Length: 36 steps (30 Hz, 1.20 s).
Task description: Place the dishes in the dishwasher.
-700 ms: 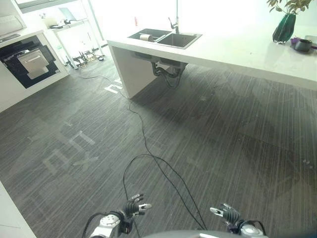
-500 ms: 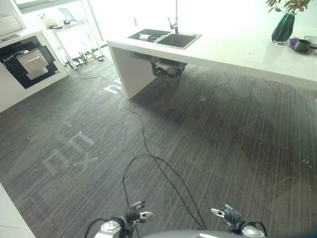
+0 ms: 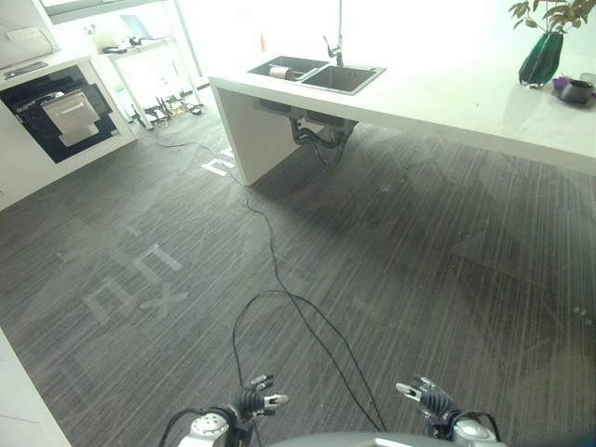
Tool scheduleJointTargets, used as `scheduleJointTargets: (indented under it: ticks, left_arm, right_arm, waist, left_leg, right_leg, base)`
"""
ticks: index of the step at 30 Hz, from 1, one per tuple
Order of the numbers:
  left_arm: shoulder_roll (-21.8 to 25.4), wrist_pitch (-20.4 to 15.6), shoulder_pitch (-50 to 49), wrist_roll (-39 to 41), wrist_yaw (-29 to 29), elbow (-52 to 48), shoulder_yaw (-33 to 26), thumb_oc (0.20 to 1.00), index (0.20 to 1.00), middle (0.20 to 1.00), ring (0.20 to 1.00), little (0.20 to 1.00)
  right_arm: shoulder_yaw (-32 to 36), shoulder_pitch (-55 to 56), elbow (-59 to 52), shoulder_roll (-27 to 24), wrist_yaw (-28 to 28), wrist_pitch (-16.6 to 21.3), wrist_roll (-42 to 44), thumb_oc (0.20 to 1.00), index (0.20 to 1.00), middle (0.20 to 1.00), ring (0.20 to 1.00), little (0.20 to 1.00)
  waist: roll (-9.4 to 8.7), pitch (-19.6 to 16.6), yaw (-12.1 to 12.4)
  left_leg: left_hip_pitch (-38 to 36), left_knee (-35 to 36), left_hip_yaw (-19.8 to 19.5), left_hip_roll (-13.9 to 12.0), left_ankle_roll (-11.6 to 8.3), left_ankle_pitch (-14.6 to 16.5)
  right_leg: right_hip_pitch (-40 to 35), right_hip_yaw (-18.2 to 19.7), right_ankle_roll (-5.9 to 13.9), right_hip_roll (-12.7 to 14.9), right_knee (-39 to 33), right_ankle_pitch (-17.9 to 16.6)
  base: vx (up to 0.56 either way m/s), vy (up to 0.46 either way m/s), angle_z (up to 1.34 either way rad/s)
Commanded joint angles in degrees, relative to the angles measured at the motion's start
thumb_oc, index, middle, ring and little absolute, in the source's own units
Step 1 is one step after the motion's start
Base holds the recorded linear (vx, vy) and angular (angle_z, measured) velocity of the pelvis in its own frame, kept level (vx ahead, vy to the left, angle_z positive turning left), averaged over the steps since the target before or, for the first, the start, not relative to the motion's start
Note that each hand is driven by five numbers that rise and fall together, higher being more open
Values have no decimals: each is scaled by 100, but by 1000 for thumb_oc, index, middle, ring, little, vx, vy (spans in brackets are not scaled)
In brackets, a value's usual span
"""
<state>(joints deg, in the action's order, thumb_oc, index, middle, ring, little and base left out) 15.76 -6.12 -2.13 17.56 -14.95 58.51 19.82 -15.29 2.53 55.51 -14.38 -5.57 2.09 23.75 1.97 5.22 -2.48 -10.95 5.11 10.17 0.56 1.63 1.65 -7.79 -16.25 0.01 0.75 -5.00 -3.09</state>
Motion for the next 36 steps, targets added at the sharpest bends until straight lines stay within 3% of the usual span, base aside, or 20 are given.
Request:
scheduleJointTargets:
  ticks: [1, 10, 23, 30, 31, 32, 34, 36]
  left_arm:
    - [-23, -320, 379, 111, 284, 150, -170, 1000, 1000, 1000, 1000, 1000]
    - [13, -439, 467, 65, 795, -142, -285, 1000, 1000, 1000, 1000, 1000]
    - [-28, -33, 479, 829, 185, -411, -412, 1000, 1000, 1000, 1000, 1000]
    - [152, 163, 523, 1134, 400, -1420, -540, 1000, 1000, 1000, 1000, 1000]
    - [141, 174, 545, 1186, 445, -1495, -592, 1000, 1000, 1000, 1000, 1000]
    - [131, 145, 619, 1265, 446, -1577, -682, 1000, 1000, 1000, 1000, 1000]
    - [144, 129, 638, 1225, 444, -1630, -720, 1000, 1000, 1000, 1000, 1000]
    - [147, 98, 642, 1224, 443, -1606, -772, 1000, 1000, 1000, 1000, 1000]
  right_arm:
    - [-103, -369, 98, 46, 31, 223, 182, 1000, 1000, 1000, 1000, 1000]
    - [46, -306, 163, 7, 95, 451, 400, 1000, 1000, 1000, 1000, 1000]
    - [180, -295, -54, -20, 7, 499, 627, 1000, 1000, 1000, 1000, 1000]
    - [343, -429, -472, -111, -188, 430, 1119, 1000, 1000, 1000, 1000, 1000]
    - [338, -494, -519, -136, -233, 321, 1126, 1000, 1000, 1000, 1000, 1000]
    - [309, -653, -636, -234, -215, 344, 1159, 1000, 1000, 1000, 1000, 1000]
    - [296, -748, -748, -291, -143, 302, 1198, 1000, 1000, 1000, 1000, 1000]
    - [298, -850, -779, -324, -115, 301, 1213, 1000, 1000, 1000, 1000, 1000]
  waist:
    - [-71, 11, 11]
    - [-114, -39, -8]
    - [-82, 0, -111]
    - [-46, 113, -51]
    - [-96, 157, -28]
    - [-266, 347, 55]
    - [-323, 484, 128]
    - [-305, 597, 211]
  left_leg:
    - [121, -11, 252, -39, -169, 202]
    - [125, -11, 250, -51, -182, 191]
    - [71, -11, 255, -78, -165, 203]
    - [-39, -68, 203, -131, -252, 137]
    - [90, -487, 239, -151, -291, 225]
    - [679, -1776, 247, -250, -305, 467]
    - [1090, -2490, 165, -347, -361, 338]
    - [1287, -2563, 72, -306, -368, 221]
  right_leg:
    - [-142, 58, 614, 304, 50, 399]
    - [-131, 132, 601, 255, 31, 381]
    - [-136, 305, 533, 137, 99, 453]
    - [-227, 328, 404, 40, 73, 504]
    - [-202, 349, 351, 69, 111, 516]
    - [-151, 446, 215, 168, 253, 525]
    - [-129, 486, 136, 169, 334, 501]
    - [-145, 504, 112, 151, 427, 511]
  base:
    - [0, 0, 0]
    - [0, 0, 0]
    - [-13, -22, 0]
    - [-43, -101, 3]
    - [-83, -228, 4]
    - [-81, -191, 6]
    - [-37, -144, 18]
    - [46, -30, 4]
